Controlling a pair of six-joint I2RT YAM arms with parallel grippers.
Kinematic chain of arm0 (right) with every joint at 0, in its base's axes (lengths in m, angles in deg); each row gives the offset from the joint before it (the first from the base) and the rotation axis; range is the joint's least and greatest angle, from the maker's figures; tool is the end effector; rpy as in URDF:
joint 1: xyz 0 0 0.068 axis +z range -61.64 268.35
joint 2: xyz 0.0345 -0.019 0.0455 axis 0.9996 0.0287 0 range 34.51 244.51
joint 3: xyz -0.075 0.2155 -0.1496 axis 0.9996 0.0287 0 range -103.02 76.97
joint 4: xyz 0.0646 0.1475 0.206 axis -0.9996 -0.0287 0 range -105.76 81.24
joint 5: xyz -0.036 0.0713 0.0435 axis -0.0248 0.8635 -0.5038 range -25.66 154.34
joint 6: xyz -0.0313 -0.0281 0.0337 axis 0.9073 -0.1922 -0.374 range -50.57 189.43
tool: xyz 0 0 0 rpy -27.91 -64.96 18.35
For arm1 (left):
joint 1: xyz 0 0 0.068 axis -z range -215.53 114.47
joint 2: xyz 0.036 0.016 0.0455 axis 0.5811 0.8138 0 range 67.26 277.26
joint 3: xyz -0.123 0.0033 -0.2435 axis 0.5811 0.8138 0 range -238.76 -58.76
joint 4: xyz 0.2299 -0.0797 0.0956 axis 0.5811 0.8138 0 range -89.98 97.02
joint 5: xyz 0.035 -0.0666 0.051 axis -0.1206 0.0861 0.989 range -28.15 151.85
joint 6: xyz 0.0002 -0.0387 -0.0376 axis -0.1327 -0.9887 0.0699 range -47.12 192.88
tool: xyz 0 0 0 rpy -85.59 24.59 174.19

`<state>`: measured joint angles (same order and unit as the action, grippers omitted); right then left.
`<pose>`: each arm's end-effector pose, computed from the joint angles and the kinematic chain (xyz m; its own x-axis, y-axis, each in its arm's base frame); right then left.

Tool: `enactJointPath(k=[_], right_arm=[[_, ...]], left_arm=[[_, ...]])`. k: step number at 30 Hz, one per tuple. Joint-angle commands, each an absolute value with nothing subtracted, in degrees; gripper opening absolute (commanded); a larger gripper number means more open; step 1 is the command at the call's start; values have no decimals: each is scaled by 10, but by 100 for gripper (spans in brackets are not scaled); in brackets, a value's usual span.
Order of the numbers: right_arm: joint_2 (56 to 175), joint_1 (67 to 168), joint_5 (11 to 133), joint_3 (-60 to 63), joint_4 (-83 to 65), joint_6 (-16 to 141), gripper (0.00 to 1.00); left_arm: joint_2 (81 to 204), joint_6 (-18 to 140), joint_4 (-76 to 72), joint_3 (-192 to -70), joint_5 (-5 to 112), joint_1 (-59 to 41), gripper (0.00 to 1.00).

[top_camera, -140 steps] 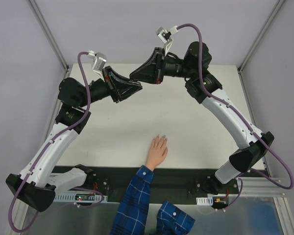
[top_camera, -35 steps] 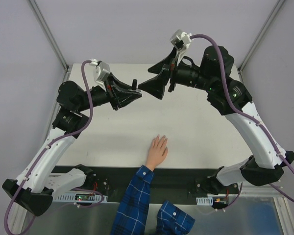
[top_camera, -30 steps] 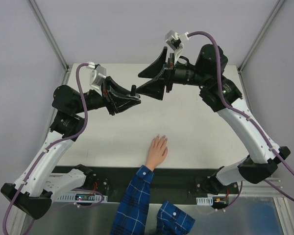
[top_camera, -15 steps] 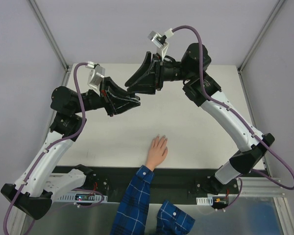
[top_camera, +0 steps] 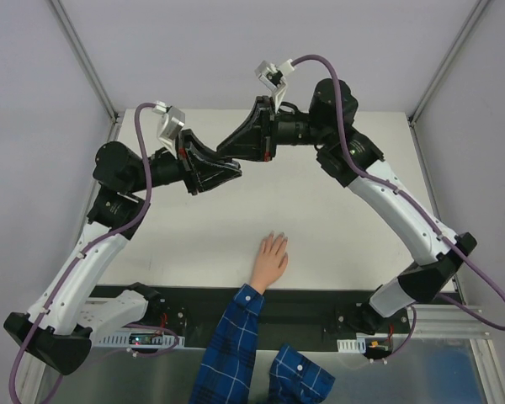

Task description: Paint the nails

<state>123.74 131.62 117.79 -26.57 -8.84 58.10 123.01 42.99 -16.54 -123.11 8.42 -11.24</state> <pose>0.2216 0.2479 0.5197 -0.0160 0.1457 -0.9892 -0.9914 -0.1312 -0.0033 0.1622 -0.1045 0.4682 -0.1162 -0.2732 -0.9549 0.9801 0.1244 -0.1548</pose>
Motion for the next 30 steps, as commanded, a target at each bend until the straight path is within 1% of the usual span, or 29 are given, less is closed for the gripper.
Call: enactJointPath(k=[1, 2, 3, 4, 5, 6, 8, 9, 10, 11, 13, 14, 15, 16, 17, 18, 19, 21, 22, 23, 24, 25, 27, 28, 30], right_arm=[[1173, 1358, 915, -280, -294, 732, 1], [1171, 1428, 638, -322, -343, 760, 1], [1184, 1466, 497, -344, -378, 765, 1], [1196, 1493, 412, -372, -423, 769, 1], [1211, 1534, 341, -431, -442, 781, 1], [1257, 1554, 302, -473, -481, 798, 1], [1305, 1590, 213, -547, -527, 834, 1], [1327, 1593, 205, -597, -561, 831, 1], [1326, 1593, 203, -599, -567, 825, 1], [1316, 1592, 210, -587, -563, 818, 1], [1275, 1593, 235, -516, -514, 821, 2], [1263, 1588, 277, -494, -496, 828, 17], [1250, 1584, 309, -476, -463, 832, 25], [1230, 1565, 353, -441, -451, 835, 42], [1223, 1550, 465, -432, -445, 835, 49], [1219, 1535, 522, -426, -437, 834, 54], [1210, 1514, 600, -421, -435, 833, 65], [1203, 1494, 676, -416, -423, 834, 77], [1199, 1471, 715, -405, -416, 834, 91], [1192, 1458, 797, -399, -409, 832, 96], [1191, 1443, 842, -393, -391, 821, 98], [1192, 1414, 922, -387, -382, 810, 99], [1200, 1389, 977, -385, -358, 787, 99], [1202, 1368, 1023, -384, -348, 761, 97], [1213, 1349, 1069, -382, -312, 731, 91]], left_arm=[[1222, 562, -106, -1265, 217, -115, 0], [1225, 572, -104, -1264, 244, -115, 0], [1229, 585, -106, -1264, 282, -115, 0], [1243, 591, -112, -1266, 288, -115, 0], [1252, 593, -121, -1270, 293, -114, 0], [1268, 594, -130, -1277, 304, -114, 0], [1279, 590, -149, -1277, 322, -114, 0], [1284, 588, -154, -1275, 329, -114, 0], [1285, 587, -161, -1271, 343, -114, 0], [1286, 588, -165, -1270, 347, -114, 0], [1284, 592, -164, -1265, 345, -114, 0], [1282, 592, -162, -1263, 343, -114, 0], [1276, 590, -161, -1257, 341, -114, 0], [1272, 589, -161, -1253, 328, -114, 0], [1268, 590, -160, -1251, 317, -114, 0], [1261, 592, -154, -1250, 307, -114, 0], [1257, 593, -149, -1250, 290, -114, 0], [1243, 596, -138, -1249, 249, -114, 0], [1240, 593, -133, -1248, 235, -114, 0], [1236, 588, -128, -1246, 207, -114, 0], [1229, 586, -125, -1244, 192, -114, 0], [1224, 581, -124, -1242, 179, -114, 0], [1211, 566, -125, -1234, 145, -114, 0], [1206, 563, -126, -1233, 133, -115, 0], [1194, 551, -129, -1227, 102, -114, 0]])
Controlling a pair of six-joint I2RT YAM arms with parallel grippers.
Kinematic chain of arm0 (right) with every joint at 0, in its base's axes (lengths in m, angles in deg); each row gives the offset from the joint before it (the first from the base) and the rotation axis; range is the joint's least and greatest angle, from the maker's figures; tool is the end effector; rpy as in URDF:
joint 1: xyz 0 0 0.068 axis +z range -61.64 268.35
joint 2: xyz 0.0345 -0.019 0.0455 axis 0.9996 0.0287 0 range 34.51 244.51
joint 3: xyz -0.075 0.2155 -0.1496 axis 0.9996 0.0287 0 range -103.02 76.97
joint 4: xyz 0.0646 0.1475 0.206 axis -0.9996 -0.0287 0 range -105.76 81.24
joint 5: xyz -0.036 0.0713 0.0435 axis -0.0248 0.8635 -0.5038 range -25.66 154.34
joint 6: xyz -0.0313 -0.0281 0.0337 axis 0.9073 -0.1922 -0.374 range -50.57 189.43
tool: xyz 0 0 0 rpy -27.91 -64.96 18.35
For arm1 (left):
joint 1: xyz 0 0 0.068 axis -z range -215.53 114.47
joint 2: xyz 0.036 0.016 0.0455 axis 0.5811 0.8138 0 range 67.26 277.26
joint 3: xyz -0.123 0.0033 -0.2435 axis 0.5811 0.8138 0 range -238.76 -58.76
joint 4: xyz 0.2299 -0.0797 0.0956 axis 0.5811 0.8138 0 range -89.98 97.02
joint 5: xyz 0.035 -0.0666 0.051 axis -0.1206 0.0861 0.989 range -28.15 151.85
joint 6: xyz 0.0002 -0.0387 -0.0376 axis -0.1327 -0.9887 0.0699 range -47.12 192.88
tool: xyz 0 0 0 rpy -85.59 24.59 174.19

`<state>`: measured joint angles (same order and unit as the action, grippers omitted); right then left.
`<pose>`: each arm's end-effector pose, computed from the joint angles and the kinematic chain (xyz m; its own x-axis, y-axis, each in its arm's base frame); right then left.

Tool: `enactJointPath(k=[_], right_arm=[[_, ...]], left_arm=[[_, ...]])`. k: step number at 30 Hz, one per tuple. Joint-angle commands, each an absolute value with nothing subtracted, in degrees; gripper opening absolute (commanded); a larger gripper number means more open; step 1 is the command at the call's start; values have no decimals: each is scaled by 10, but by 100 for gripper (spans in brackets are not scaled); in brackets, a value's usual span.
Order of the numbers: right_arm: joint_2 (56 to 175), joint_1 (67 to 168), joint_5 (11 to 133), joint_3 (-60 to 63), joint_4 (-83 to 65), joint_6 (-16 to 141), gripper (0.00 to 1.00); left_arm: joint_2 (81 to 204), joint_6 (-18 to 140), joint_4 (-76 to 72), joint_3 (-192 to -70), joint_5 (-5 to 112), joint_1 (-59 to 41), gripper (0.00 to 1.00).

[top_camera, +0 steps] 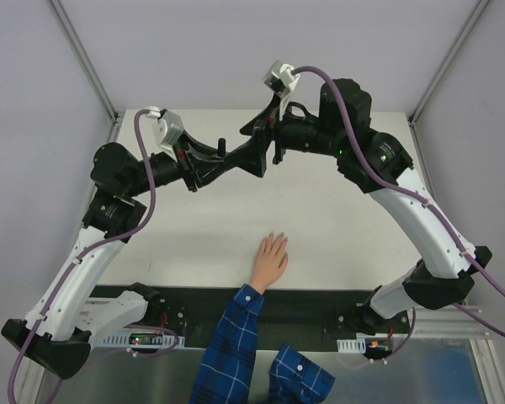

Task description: Paint the nails

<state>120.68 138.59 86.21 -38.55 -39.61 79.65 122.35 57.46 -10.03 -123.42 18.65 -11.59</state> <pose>0.1775 0.2341 0.5467 0.1525 -0.0742 -0.9855 -0.9394 0.2990 -0.1678 0.1680 -0.1012 0.4634 0.0606 -0.2388 -0.9692 0.9349 0.3538 -0.0287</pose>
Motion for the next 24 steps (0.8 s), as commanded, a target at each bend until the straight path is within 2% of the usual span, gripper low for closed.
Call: enactJointPath(k=[1, 4, 10, 14, 17, 20, 22, 24], right_arm=[[1218, 1335, 1112, -382, -299, 705, 84], [1233, 1325, 1167, -390, -272, 696, 74], [1235, 1327, 1181, -381, -255, 674, 73], [1236, 1331, 1173, -375, -256, 678, 69], [1244, 1338, 1159, -382, -288, 691, 60], [1250, 1348, 1127, -395, -330, 742, 59], [1252, 1349, 1113, -398, -338, 753, 54], [1254, 1349, 1101, -403, -348, 761, 52]], left_arm=[[1191, 548, -131, -1225, 94, -115, 0], [1180, 537, -131, -1220, 76, -115, 0], [1181, 525, -131, -1215, 75, -115, 0], [1194, 524, -128, -1226, 66, -115, 0], [1203, 523, -127, -1233, 59, -115, 0], [1210, 523, -127, -1241, 53, -115, 0], [1211, 523, -127, -1243, 49, -116, 0], [1212, 523, -128, -1243, 46, -117, 0]])
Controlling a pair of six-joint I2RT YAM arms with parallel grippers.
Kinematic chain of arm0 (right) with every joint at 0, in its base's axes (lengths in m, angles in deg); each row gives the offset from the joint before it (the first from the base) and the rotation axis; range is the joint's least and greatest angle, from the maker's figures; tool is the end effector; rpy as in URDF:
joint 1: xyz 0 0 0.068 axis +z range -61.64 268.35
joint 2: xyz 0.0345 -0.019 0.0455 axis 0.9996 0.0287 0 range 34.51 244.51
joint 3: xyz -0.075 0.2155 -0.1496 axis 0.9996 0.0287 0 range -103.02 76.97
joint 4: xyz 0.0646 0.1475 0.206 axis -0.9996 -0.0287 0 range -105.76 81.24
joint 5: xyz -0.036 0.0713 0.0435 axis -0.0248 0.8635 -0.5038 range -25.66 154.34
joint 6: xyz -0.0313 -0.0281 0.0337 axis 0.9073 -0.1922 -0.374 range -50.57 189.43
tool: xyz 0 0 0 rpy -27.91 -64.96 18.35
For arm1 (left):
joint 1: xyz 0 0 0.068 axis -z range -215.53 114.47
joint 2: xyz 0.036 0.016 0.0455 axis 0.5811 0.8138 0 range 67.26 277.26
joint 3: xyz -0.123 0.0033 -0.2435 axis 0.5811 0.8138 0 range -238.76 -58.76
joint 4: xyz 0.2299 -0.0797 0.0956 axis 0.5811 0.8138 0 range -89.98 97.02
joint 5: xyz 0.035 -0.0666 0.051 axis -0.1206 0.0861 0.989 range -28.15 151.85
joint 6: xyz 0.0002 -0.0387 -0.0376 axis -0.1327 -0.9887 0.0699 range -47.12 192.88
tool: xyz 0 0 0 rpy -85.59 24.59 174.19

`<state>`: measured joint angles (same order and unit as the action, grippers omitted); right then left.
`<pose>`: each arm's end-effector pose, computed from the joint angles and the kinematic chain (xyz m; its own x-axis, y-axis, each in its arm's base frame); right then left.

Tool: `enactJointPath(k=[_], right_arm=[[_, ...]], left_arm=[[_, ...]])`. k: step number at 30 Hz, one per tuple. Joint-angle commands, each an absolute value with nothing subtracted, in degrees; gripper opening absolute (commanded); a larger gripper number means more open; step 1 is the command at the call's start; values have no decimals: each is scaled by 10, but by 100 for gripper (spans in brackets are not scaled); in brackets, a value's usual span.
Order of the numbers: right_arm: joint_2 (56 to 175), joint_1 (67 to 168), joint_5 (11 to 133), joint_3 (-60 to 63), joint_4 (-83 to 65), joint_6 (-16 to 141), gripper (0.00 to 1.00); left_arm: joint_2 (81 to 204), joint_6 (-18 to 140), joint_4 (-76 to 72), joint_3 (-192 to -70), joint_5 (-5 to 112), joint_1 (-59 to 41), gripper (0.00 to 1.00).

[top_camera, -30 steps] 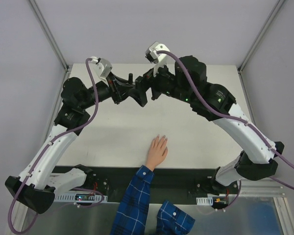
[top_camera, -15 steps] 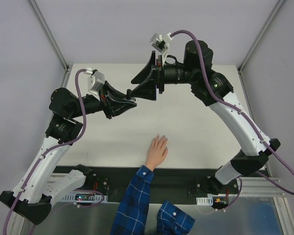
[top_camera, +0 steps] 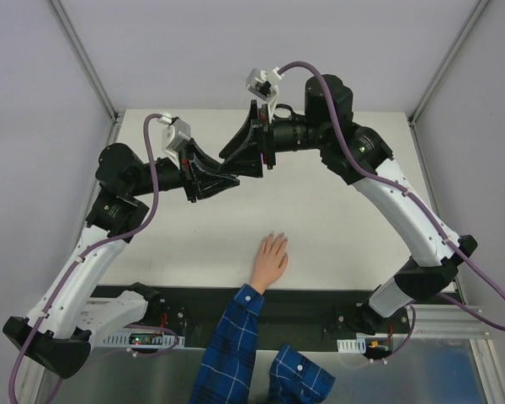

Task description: Paint the nails

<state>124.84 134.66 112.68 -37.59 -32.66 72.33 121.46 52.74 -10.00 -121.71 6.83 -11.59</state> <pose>0.2004 0.2483 0.5335 0.0545 0.0084 -0.9985 -0.9952 -0.0806 -0.0550 0.1600 -0.1029 0.4546 -0.0480 -0.1945 -0.9797 0.9854 0.1514 -0.0783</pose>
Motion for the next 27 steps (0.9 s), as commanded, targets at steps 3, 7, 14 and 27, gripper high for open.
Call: enactJointPath(k=[3, 7, 14, 27], right_arm=[[1250, 1349, 1071, -402, -359, 772, 54], [1254, 1348, 1058, -408, -383, 787, 50], [1251, 1348, 1084, -404, -365, 777, 1], [1163, 1290, 813, -219, -258, 722, 1]], left_arm=[[1212, 523, -127, -1243, 41, -120, 0], [1215, 522, -127, -1245, 36, -124, 0], [1220, 523, -126, -1248, 39, -129, 2], [1175, 587, -25, -1228, 249, -151, 99]])
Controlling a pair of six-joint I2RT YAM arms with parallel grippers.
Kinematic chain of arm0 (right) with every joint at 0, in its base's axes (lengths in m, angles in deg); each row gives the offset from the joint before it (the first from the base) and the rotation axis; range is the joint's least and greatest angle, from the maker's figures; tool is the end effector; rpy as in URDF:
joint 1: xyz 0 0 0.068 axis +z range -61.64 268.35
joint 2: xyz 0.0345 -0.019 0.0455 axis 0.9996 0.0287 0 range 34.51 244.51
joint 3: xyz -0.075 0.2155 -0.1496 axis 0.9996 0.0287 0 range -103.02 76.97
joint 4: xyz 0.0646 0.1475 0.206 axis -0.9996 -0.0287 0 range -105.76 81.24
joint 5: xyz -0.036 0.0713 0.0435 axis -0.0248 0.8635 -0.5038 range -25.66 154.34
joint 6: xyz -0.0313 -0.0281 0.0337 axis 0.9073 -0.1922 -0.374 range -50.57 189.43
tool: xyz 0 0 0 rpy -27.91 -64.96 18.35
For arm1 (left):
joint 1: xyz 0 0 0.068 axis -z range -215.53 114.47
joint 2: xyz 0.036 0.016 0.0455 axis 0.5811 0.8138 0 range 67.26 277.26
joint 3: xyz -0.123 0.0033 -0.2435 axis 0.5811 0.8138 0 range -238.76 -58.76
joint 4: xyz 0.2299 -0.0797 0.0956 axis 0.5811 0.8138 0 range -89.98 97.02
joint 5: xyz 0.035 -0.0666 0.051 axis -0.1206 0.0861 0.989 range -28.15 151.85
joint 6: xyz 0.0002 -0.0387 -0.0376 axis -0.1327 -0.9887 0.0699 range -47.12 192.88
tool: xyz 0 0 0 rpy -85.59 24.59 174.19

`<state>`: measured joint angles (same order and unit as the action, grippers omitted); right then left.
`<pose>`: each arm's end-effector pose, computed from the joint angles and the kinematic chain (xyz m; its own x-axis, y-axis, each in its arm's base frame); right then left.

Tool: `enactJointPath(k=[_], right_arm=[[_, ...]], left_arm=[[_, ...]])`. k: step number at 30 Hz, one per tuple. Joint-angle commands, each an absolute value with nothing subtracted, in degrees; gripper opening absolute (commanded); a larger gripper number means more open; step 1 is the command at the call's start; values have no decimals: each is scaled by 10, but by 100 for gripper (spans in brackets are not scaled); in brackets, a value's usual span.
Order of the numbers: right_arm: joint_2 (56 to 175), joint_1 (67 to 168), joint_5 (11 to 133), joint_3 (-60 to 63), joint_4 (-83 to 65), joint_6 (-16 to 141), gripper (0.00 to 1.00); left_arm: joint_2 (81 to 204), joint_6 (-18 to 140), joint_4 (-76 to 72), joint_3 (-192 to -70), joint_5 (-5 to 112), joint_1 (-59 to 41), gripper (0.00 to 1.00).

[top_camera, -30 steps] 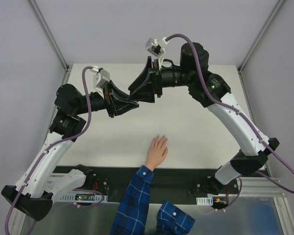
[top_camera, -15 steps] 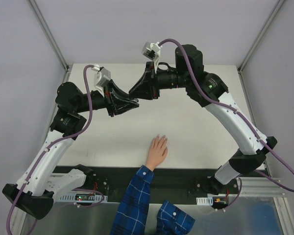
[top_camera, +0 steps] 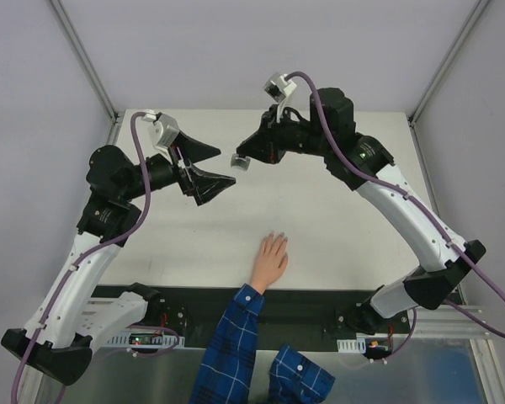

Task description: Paint the nails

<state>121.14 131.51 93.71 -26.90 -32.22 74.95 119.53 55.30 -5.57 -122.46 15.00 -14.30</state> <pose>0.2252 0.2351 0.4958 0.0130 -0.1027 -0.9946 -0.9549 0.2938 -0.0428 0.1591 -0.0896 0.4584 -0.0110 -0.2172 -0.9761 0.9384 0.3349 -0.0851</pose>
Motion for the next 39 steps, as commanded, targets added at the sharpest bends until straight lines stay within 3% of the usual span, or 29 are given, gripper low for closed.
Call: enactJointPath(k=[1, 6, 12, 16, 39], right_arm=[[1156, 1284, 790, -202, -254, 730, 1], [1124, 1239, 596, -14, -192, 749, 1], [1126, 1222, 455, 176, -42, 802, 1], [1148, 1219, 419, 226, 14, 791, 1], [1308, 1114, 451, 215, 48, 784, 1]], left_arm=[[1168, 590, -16, -1227, 279, -151, 99], [1153, 586, 46, -1212, 450, -152, 99], [1148, 574, 64, -1209, 480, -152, 99], [1159, 556, 75, -1210, 473, -152, 99], [1183, 571, 91, -1230, 505, -152, 99]])
